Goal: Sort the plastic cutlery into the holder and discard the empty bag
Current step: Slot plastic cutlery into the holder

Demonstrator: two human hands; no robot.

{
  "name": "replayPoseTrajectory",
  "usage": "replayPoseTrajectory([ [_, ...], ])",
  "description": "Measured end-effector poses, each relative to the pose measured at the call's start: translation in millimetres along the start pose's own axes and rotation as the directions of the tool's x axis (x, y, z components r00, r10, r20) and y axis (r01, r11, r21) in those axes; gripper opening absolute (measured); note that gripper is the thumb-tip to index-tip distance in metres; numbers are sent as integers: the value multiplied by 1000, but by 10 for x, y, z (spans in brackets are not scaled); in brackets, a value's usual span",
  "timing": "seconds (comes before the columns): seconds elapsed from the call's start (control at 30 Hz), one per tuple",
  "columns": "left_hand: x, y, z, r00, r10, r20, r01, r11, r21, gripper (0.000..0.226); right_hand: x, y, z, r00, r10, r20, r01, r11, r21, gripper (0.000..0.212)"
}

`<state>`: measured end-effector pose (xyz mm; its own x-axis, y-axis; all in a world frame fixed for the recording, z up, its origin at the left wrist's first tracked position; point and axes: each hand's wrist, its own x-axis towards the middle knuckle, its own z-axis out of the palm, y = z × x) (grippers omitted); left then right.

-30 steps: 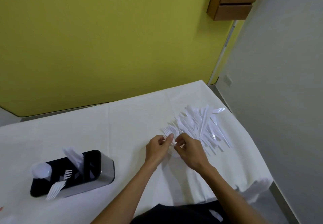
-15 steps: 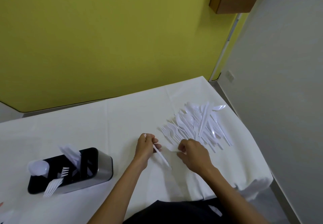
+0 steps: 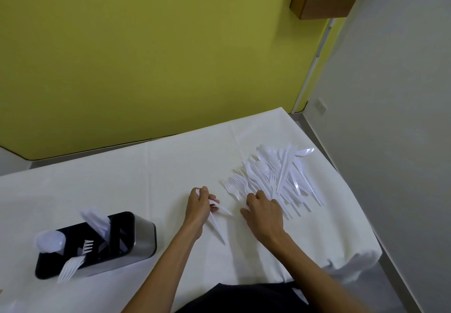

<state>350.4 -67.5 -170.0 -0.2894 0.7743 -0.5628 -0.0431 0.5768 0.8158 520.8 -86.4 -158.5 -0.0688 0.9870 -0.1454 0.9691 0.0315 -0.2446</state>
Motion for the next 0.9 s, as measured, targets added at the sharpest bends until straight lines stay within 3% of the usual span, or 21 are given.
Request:
replayPoseTrajectory([
  [0.1,17,-19,17,999,-36,37,38,998,-59,23,14,-21,2,997,10,70,-14,998,54,18],
  [0.23,-22,7,64,995,-38,88,35,999,38,38,-15,-52,-119,993,-10,120,-32,939,342,19],
  [0.33,-1,-2,82,989,-22,144,15,999,51,35,-54,-79,-147,990,-28,139,-34,903,429,24],
  [0.43,18,-4,74,993,-40,108,38,999,20,25,-9,-6,-105,998,11,60,-27,962,273,29],
  [0.47,21,-1,69,994,-54,92,54,999,1,21,9,21,-66,998,2,65,-13,987,160,28],
  [0.57,-13,38,66,992,-94,80,100,992,-71,12,15,11,-20,998,-9,58,7,999,33,17],
  [0.63,-33,49,62,992,-92,83,101,989,-104,13,33,-8,-33,999,-39,3,39,999,3,49],
  [0.67,-40,44,55,993,-89,80,98,989,-111,16,49,-2,-40,998,-57,-18,57,998,11,52],
  [0.7,-42,39,52,993,-85,79,94,990,-109,20,30,-9,-58,999,-29,42,27,999,33,41],
  [0.77,-33,29,60,993,-74,88,82,993,-89,26,42,24,-21,1000,1,18,-3,992,128,19],
  [0.83,-21,11,85,991,-61,118,70,995,-73,20,40,-10,-47,996,-11,85,-17,947,320,24],
  [0.9,-41,16,133,985,-64,160,77,994,-77,34,25,-70,-85,989,-62,138,-3,903,429,25],
])
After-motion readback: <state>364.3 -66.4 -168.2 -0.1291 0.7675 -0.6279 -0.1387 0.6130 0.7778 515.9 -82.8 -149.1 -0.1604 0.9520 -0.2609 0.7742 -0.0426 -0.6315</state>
